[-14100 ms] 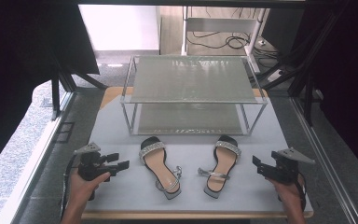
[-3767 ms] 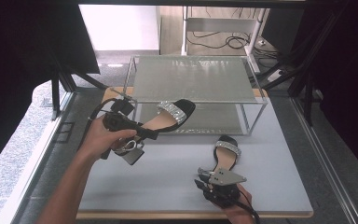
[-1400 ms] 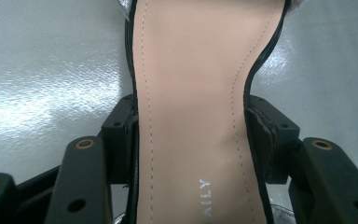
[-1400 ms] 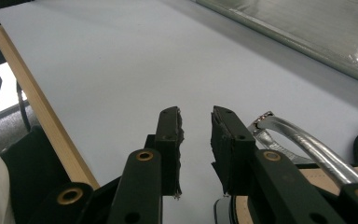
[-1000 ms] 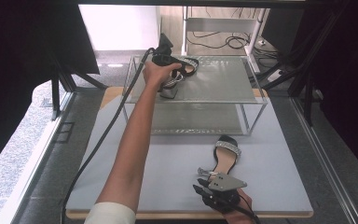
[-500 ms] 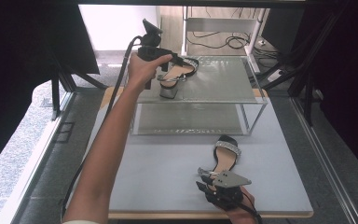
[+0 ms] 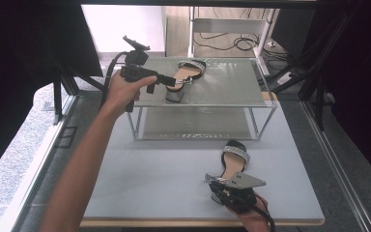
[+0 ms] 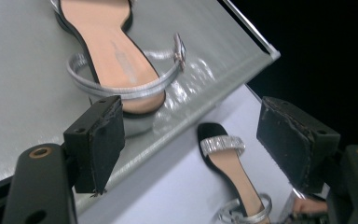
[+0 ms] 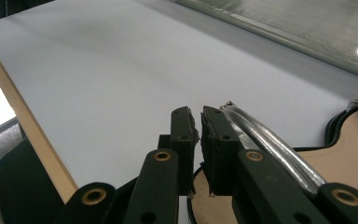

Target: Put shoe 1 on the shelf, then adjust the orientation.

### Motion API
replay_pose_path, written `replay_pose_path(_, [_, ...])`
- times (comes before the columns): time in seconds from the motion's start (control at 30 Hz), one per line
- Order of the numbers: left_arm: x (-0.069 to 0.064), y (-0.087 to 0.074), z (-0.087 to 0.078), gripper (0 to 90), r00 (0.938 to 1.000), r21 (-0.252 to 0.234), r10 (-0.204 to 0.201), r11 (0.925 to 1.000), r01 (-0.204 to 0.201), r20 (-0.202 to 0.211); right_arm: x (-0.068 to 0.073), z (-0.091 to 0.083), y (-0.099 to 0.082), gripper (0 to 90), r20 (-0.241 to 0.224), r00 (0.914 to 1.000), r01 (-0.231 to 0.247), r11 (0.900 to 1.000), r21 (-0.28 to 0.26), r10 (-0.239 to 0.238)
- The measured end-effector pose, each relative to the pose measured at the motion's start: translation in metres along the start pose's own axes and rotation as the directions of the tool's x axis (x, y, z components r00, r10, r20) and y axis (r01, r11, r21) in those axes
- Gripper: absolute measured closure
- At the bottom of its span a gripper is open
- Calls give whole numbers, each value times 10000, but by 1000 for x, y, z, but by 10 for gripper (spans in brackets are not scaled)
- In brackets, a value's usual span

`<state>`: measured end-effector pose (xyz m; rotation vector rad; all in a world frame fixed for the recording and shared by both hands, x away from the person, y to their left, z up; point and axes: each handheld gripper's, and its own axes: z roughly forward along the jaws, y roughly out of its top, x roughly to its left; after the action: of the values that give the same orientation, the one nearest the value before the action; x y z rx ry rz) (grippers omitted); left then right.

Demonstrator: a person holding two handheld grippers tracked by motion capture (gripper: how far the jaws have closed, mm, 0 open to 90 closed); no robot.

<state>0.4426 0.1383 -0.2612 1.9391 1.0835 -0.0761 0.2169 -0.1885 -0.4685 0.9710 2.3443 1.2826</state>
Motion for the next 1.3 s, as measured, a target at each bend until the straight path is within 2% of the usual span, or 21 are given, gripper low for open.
replay_pose_path(0.23, [0,-17,-2,256,9987,157,373,9992,-379,349,-1,0,1,829,-16,10000,-7,10000,24,7])
replay_pose_path(0.47, [-1,-33,-5,268,9979,-47,412,9991,-410,504,0,0,4,848,62,9999,92,10000,3,-92])
replay_pose_path(0.57, [-1,-42,-9,269,9973,-153,625,9980,-620,380,4,4,5,854,195,9993,307,9992,270,-312])
replay_pose_path(0.67, [2,-52,-11,269,9963,-253,647,9977,-634,561,10,10,4,862,394,9971,620,9954,733,-650])
replay_pose_path(0.83, [3,-70,-12,269,9952,-286,701,9973,-682,686,15,15,-1,875,647,9939,814,9895,1190,-896])
replay_pose_path(0.93, [3,-82,-14,269,9952,-201,771,9969,-760,605,17,14,-1,883,840,9920,833,9885,1261,-944])
replay_pose_path(1.0, [4,-93,-16,270,9945,-150,793,9968,-784,688,19,12,-3,886,998,9887,987,9864,1314,-1122])
replay_pose_path(1.03, [4,-102,-18,271,9944,-107,874,9962,-869,600,20,10,-4,889,1058,9879,991,9863,1317,-1133])
replay_pose_path(1.3, [1,-151,-16,272,9905,134,1133,9933,-1147,774,13,-8,-15,897,960,9907,833,9872,1358,-968])
